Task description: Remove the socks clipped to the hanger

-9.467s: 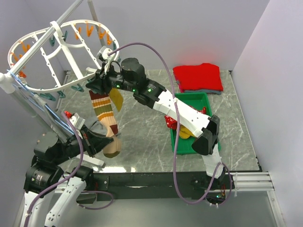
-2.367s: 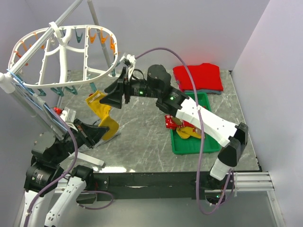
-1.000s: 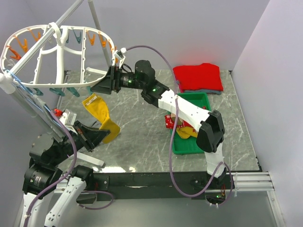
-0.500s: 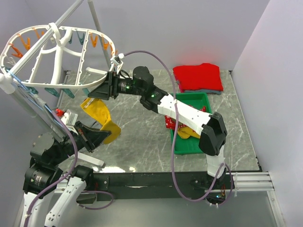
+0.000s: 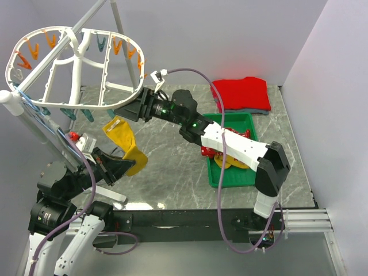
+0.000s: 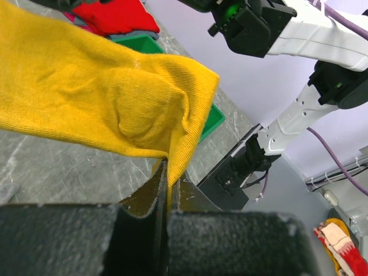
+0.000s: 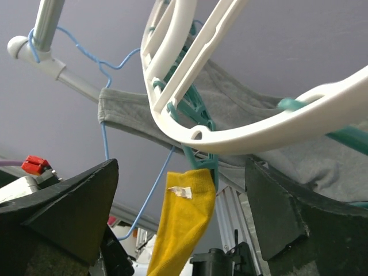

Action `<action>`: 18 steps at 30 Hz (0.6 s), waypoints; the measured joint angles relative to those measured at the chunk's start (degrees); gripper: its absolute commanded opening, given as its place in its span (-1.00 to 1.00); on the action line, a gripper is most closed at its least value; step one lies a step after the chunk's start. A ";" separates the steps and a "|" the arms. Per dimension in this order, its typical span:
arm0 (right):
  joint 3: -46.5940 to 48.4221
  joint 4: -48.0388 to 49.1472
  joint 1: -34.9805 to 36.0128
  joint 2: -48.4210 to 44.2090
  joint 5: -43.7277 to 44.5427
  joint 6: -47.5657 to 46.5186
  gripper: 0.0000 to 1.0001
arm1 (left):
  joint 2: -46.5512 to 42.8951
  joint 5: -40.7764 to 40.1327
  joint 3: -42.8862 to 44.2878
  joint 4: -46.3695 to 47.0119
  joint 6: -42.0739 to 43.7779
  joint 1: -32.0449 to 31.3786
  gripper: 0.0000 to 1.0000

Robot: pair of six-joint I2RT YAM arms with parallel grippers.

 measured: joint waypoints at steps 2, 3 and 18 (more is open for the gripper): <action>-2.10 0.22 0.11 -1.42 1.55 0.13 0.99 | 0.00 0.24 0.00 -0.07 0.57 0.00 -0.98; -2.82 0.37 0.11 -2.01 1.90 0.11 0.99 | 0.00 0.44 0.00 -0.07 0.70 0.00 -0.98; -6.99 -1.14 0.26 -7.19 -3.19 -6.36 0.99 | 0.00 1.60 0.00 -1.60 2.14 0.00 -0.98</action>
